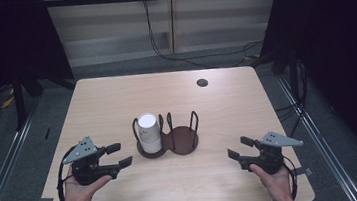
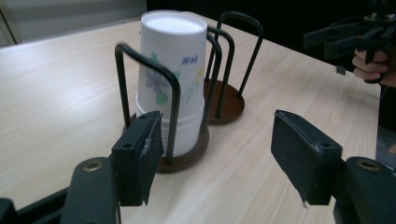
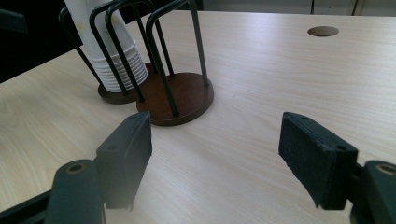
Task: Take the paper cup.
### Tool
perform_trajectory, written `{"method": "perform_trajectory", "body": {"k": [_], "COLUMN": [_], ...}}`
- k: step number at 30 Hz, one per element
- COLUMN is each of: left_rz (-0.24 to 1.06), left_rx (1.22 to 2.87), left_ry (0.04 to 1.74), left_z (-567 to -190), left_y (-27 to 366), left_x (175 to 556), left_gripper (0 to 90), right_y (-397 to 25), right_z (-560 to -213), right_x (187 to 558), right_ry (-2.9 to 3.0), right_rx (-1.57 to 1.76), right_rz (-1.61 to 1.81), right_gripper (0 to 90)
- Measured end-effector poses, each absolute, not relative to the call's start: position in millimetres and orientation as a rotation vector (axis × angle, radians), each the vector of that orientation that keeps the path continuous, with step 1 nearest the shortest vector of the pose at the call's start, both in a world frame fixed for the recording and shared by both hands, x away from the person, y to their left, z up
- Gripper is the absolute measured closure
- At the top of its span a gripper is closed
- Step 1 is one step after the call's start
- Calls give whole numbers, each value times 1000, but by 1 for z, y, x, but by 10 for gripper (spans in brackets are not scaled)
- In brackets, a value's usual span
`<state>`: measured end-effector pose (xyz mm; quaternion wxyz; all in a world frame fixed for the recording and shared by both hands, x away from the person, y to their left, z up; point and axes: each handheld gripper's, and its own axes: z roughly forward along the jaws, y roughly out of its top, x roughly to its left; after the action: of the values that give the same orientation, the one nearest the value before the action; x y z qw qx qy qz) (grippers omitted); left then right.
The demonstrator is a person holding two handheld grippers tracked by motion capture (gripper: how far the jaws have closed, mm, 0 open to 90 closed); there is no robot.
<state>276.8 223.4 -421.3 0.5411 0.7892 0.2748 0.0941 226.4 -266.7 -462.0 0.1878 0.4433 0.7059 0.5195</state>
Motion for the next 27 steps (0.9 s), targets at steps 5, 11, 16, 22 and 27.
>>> {"method": "perform_trajectory", "body": {"k": [5,11,16,22,27], "left_rz": [238,231,183,212,192], "left_rx": [1913,1953,1947,1984,2026], "left_ry": [651,641,620,594,629], "left_z": [-410,-398,-384,-365,-358], "left_y": [221,223,222,217,208], "left_x": [278,283,290,301,315], "left_gripper": [395,436,496,474,421], "right_y": [-266,-265,-264,-263,-263], "right_z": [-462,-463,-463,-463,-463], "right_x": [227,229,231,231,230], "right_ry": [1996,2008,2013,2018,2021], "right_rx": [1243,1246,1245,1245,1248], "right_rz": [1460,1461,1461,1461,1460], "right_gripper": [255,255,255,255,255]}}
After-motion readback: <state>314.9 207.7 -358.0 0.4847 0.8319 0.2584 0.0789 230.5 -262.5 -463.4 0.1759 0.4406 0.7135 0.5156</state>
